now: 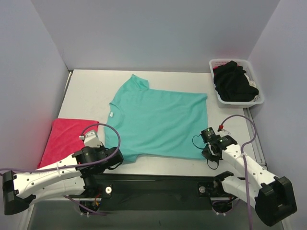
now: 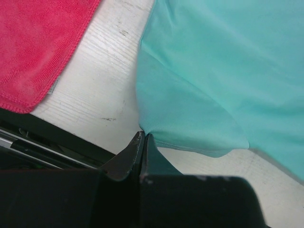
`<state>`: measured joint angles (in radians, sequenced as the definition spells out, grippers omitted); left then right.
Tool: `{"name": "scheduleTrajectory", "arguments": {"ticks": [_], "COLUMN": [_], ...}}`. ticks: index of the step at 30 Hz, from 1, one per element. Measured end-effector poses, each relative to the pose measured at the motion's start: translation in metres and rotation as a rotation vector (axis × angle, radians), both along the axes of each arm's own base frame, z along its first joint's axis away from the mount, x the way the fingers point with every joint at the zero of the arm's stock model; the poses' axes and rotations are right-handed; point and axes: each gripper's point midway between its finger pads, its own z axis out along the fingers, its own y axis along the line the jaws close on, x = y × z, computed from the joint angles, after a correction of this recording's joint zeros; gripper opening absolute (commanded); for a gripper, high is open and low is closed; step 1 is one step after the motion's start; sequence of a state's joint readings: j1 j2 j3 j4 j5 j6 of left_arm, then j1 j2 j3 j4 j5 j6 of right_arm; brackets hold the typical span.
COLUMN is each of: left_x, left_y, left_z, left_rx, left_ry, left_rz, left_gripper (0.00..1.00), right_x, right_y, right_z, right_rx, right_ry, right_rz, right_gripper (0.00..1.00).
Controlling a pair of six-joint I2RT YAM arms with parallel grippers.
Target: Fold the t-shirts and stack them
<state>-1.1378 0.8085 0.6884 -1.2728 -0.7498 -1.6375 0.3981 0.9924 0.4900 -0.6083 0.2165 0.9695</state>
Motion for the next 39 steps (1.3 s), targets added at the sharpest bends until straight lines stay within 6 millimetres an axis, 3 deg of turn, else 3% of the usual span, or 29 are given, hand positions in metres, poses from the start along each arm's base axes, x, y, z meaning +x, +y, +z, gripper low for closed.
{"name": "scheduleTrajectory", "arguments": {"ticks": [9,16,22,29,39], "left_x": [0.001,0.024,0.04,0.055,0.106], "left_y": [0.003,-0.006,-0.009,0.003,-0.001], "left_z": [0.009,0.053,0.08,0.08,0.092], "left_rx": [0.011,-0.046,-0.029,0.105,0.113], "left_ry": [-0.019,-0.158,-0.252,-0.262,-0.295], "left_rz": [0.004,0.05,0.074,0.079,0.094], "left_gripper": [0.0,0.0,0.0,0.0,0.0], "right_x": [-0.013,-0.015,0.001,0.02,0.052], "right_y": [0.002,-0.013,-0.015,-0.018,-0.029], "right_z": [0.035,0.05,0.074,0.089,0.097], "right_rx": [-0.018,-0.07,-0.103,-0.171,-0.219], "right_ry": [-0.092,-0.127,-0.183,-0.207,-0.228], "right_rz": [0.018,-0.053,-0.079,-0.085,-0.128], "right_gripper": [0.0,0.0,0.0,0.0,0.0]}}
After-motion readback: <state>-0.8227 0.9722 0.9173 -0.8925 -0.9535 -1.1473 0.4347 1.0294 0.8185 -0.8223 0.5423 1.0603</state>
